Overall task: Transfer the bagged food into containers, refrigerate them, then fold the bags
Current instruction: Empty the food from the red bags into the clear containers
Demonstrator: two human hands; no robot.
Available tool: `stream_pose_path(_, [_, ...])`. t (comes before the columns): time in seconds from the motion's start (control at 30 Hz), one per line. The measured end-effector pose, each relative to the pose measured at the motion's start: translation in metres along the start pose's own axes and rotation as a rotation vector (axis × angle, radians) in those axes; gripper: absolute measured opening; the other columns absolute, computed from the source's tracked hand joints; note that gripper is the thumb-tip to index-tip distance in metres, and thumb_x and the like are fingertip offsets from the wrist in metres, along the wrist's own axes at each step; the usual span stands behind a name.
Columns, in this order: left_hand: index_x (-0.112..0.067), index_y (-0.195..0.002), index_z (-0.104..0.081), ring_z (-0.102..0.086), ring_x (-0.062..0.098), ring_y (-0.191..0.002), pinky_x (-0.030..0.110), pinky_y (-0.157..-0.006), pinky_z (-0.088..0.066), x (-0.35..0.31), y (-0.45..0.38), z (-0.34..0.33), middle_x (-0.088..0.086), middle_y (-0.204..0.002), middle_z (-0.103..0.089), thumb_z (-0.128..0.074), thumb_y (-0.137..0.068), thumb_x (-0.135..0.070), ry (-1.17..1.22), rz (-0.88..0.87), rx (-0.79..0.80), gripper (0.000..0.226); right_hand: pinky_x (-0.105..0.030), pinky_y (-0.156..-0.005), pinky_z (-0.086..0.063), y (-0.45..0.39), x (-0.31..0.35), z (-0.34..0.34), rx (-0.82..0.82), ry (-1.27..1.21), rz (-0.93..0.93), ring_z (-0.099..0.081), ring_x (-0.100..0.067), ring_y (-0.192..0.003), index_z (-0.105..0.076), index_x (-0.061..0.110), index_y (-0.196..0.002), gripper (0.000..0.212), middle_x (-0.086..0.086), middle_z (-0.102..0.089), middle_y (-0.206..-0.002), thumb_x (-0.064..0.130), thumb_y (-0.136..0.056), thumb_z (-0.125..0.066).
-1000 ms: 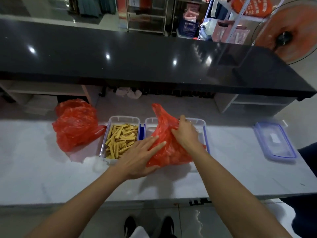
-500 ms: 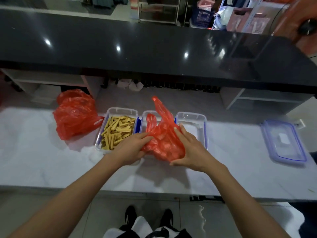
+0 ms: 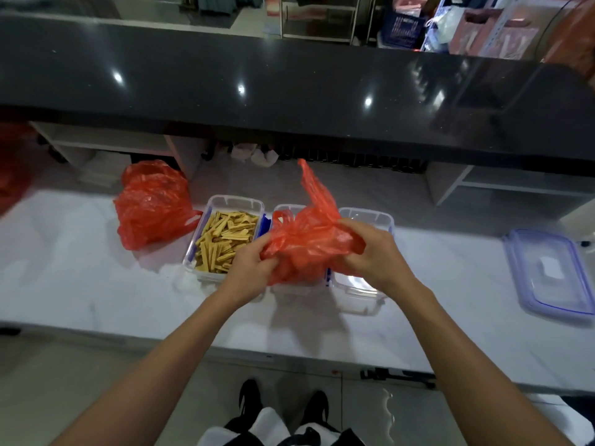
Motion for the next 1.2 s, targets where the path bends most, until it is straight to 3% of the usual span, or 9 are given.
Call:
stream_pose_path(0.17, [-0.025, -0.118, -0.071, -0.071, 0.006, -0.093, 0.019, -0.078, -0.055, -0.007, 0.002, -0.002, -0.006, -0.102, -0.076, -0.064, -0.098, -0.029, 0.249, 0.135, -0.139, 0.021, -0.005, -0.075, -0.046, -0.036, 0.042, 0.012, -0.027, -0.017, -0.017, -0.064, -0.002, -0.083, -0.069, 0.026, -0.121, 0.043, 0.01, -0.073, -0.094, 0.021, -0.079, -0.073])
stream_pose_path(0.27, [-0.027, -0.11, -0.072, -0.073, 0.013, -0.092, 0.032, -0.082, -0.059, -0.005, 0.003, -0.01, -0.004, -0.097, -0.077, -0.063, -0.098, -0.04, 0.254, 0.201, -0.122, 0.019, -0.027, -0.079, -0.054, -0.059, 0.042, 0.0, 0.053, 0.094, -0.076, -0.066, -0.011, -0.084, -0.071, 0.032, -0.111, 0.038, 0.008, -0.074, -0.092, 0.042, -0.075, -0.064])
stream_pose_path(0.37, [-0.031, -0.108, -0.07, -0.072, 0.014, -0.095, 0.031, -0.082, -0.058, -0.001, 0.002, -0.017, -0.006, -0.098, -0.076, -0.058, -0.101, -0.035, 0.196, 0.282, -0.077, 0.014, -0.034, -0.069, -0.053, -0.076, 0.031, -0.021, 0.189, 0.219, -0.148, -0.065, -0.022, -0.079, -0.067, 0.028, -0.085, 0.02, 0.004, -0.069, -0.08, 0.041, -0.075, -0.057])
stream_pose_path(0.53, [-0.03, -0.138, -0.054, -0.064, 0.015, -0.109, 0.037, -0.096, -0.053, -0.002, 0.012, -0.023, -0.008, -0.12, -0.068, -0.055, -0.1, -0.045, -0.011, 0.324, 0.037, 0.041, -0.037, -0.068, -0.056, -0.091, 0.024, -0.056, 0.372, 0.39, -0.19, -0.062, -0.024, -0.072, -0.066, 0.022, -0.077, 0.015, -0.001, -0.065, -0.075, 0.033, -0.082, -0.058])
stream_pose_path(0.7, [-0.047, -0.152, -0.026, -0.058, 0.014, -0.125, 0.039, -0.101, -0.052, -0.004, 0.034, -0.026, -0.012, -0.137, -0.059, -0.053, -0.099, -0.046, -0.04, 0.138, -0.016, 0.06, -0.033, -0.059, -0.047, -0.099, 0.024, -0.077, 0.366, 0.462, -0.161, -0.06, -0.024, -0.066, -0.065, 0.019, -0.076, 0.02, -0.002, -0.063, -0.071, 0.032, -0.084, -0.052])
stream_pose_path(0.8, [-0.044, -0.159, -0.004, -0.028, 0.015, -0.148, 0.043, -0.115, -0.038, 0.006, 0.043, -0.023, -0.008, -0.166, -0.019, -0.051, -0.099, -0.052, -0.243, 0.079, -0.044, 0.076, -0.035, -0.065, -0.052, -0.094, 0.016, -0.083, 0.277, 0.381, -0.158, -0.063, -0.025, -0.073, -0.066, 0.022, -0.08, 0.018, -0.002, -0.066, -0.081, 0.033, -0.081, -0.052])
stream_pose_path(0.87, [-0.037, -0.161, -0.008, -0.012, 0.02, -0.155, 0.047, -0.119, -0.031, 0.013, 0.045, -0.02, -0.005, -0.169, 0.0, -0.054, -0.099, -0.048, -0.489, -0.04, -0.051, 0.078, -0.035, -0.074, -0.052, -0.09, 0.01, -0.083, 0.215, 0.306, -0.142, -0.064, -0.025, -0.087, -0.069, 0.024, -0.097, 0.021, -0.002, -0.067, -0.098, 0.032, -0.082, -0.057])
stream_pose_path(1.0, [-0.025, -0.155, -0.034, -0.027, 0.03, -0.151, 0.056, -0.113, -0.04, 0.028, 0.042, -0.021, 0.01, -0.164, -0.026, -0.054, -0.098, -0.04, -0.786, -0.236, 0.032, 0.062, -0.037, -0.105, -0.042, -0.074, 0.009, -0.072, 0.141, 0.087, -0.104, -0.051, -0.021, -0.128, -0.052, 0.02, -0.14, 0.056, -0.002, -0.054, -0.141, 0.03, -0.087, -0.066])
stream_pose_path(1.2, [-0.015, -0.145, -0.052, -0.049, 0.031, -0.137, 0.051, -0.107, -0.048, 0.036, 0.03, -0.03, 0.012, -0.151, -0.049, -0.056, -0.099, -0.033, -0.969, -0.253, 0.069, 0.049, -0.04, -0.123, -0.02, -0.015, -0.011, -0.056, 0.24, 0.168, 0.028, -0.012, -0.016, -0.152, -0.023, 0.03, -0.158, 0.076, 0.005, -0.012, -0.167, 0.047, -0.095, -0.061])
Point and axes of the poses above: each hand's wrist, its own y-axis away from the middle knuckle, its own z-axis out of the back of the hand, x = y × z, the point moved 2 cm from there along -y, towards the middle knuckle
